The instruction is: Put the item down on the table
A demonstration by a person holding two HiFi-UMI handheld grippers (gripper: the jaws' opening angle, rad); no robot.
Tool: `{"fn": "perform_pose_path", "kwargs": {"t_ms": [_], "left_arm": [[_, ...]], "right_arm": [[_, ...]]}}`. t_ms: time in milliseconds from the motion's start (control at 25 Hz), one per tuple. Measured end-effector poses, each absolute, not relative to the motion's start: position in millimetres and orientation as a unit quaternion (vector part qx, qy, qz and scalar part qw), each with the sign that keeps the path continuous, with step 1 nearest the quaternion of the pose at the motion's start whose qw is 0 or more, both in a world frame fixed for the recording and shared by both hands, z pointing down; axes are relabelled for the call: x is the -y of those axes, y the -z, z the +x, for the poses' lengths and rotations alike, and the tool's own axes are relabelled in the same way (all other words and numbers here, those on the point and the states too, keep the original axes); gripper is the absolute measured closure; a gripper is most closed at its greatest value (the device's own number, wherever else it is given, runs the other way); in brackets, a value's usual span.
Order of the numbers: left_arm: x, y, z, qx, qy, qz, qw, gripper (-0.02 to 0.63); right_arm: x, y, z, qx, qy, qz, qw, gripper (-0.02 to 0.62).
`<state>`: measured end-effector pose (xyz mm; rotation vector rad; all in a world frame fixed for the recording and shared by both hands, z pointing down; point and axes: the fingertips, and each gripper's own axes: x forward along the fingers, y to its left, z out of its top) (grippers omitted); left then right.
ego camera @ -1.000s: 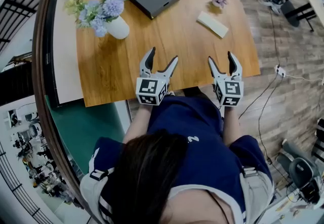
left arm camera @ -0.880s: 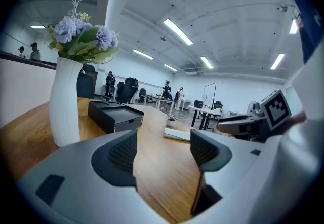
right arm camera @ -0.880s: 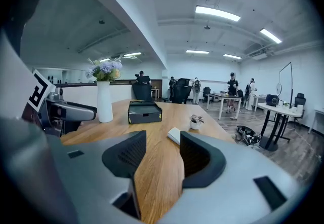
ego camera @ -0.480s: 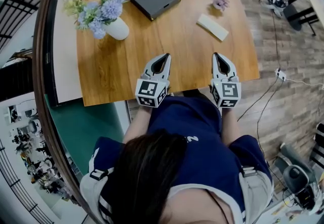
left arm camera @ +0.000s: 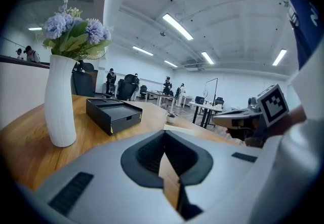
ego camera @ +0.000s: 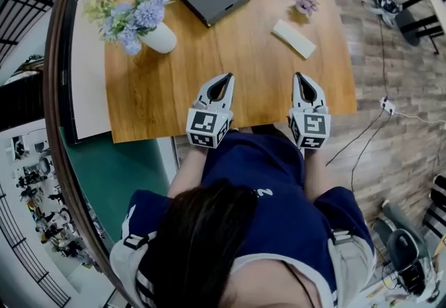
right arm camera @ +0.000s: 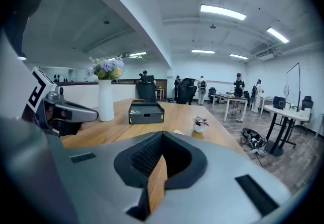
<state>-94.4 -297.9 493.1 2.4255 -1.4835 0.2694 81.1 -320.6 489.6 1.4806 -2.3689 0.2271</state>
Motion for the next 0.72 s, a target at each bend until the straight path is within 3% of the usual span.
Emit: {"fn": "perform_pose_path", "kwargs": {"t_ms": [720], "left_arm": [[314.9, -496.2, -90.8, 0.538, -0.09, 0.825, 0.146, 0.603]], "right_arm": [[339.5, -490.9, 85.9, 0.85, -0.072, 0.49, 0.179, 0.588]]}}
